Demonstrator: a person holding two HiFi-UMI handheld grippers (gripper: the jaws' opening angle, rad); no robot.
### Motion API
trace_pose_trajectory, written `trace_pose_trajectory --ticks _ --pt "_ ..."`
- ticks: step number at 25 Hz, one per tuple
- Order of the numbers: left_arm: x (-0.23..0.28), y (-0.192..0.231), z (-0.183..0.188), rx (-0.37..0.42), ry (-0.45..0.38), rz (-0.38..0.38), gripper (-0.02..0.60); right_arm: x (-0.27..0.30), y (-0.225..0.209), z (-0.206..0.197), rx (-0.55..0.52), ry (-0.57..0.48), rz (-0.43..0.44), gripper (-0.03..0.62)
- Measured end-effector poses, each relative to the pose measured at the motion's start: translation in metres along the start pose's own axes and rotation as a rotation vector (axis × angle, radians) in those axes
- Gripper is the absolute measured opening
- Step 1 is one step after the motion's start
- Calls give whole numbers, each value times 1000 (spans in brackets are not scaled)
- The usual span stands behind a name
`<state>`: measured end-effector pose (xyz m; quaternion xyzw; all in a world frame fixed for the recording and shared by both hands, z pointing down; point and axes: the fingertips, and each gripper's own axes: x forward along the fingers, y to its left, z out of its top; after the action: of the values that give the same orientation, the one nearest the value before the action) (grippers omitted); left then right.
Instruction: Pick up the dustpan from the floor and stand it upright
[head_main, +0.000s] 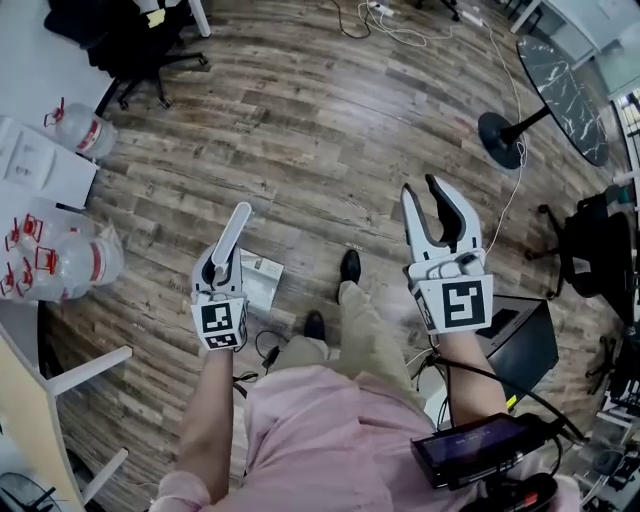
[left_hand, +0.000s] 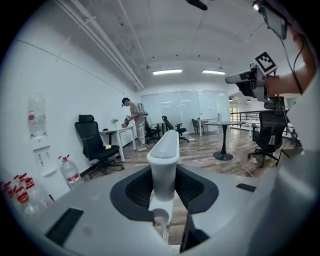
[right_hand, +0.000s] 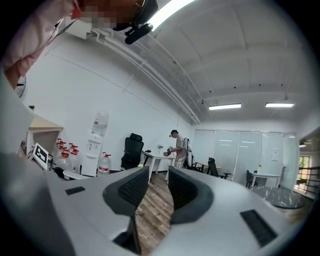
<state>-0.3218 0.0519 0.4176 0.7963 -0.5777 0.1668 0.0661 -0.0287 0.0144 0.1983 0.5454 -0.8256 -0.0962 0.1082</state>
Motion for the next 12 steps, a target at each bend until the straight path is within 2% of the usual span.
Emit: trace_pose_trajectory --ticks 4,12 --pt "-16 4 -8 -6 1 35 143 -17 -1 15 -32 -13 -11 124" --pt "-43 20 -26 -24 13 89 156 -42 11 31 -59 -21 5 123"
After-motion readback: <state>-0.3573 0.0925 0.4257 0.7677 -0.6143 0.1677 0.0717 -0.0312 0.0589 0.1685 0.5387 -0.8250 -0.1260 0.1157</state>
